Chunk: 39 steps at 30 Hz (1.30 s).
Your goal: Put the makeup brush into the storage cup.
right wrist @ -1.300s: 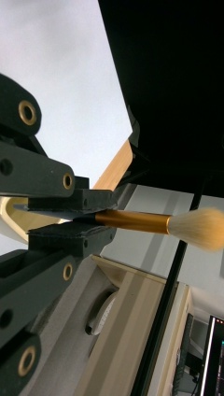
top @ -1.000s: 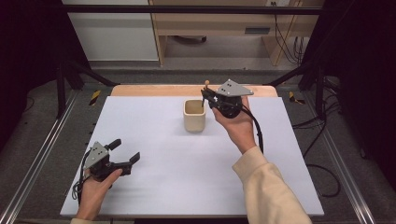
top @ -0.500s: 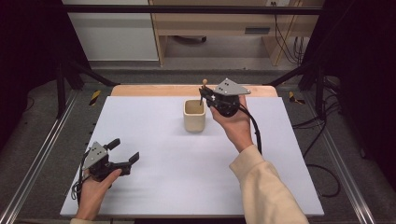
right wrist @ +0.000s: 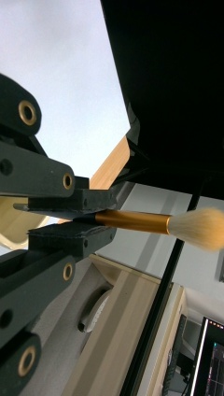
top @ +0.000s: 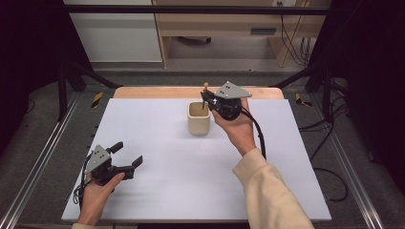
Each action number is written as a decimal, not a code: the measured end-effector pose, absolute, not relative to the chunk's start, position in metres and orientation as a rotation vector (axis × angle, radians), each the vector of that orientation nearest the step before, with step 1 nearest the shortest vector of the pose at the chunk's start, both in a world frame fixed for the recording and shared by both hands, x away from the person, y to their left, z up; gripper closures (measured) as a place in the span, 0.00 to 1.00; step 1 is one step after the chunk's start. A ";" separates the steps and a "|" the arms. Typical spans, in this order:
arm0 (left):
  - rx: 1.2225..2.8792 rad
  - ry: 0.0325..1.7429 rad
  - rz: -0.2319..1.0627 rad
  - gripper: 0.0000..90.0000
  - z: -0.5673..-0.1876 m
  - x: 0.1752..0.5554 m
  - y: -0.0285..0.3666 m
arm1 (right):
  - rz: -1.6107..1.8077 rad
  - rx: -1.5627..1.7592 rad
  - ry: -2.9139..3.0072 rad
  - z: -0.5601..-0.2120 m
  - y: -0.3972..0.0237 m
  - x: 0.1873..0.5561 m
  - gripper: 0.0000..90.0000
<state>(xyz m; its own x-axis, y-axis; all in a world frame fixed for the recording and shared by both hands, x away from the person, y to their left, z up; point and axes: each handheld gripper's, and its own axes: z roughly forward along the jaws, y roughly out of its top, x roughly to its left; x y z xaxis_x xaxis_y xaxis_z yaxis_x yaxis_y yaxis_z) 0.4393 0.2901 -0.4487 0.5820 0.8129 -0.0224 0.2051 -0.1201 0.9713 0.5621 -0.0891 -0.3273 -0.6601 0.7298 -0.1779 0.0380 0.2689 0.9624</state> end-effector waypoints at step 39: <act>1.625 0.824 0.655 0.04 -0.446 0.437 0.288 | 1.349 0.721 2.007 -0.361 -0.083 0.577 0.93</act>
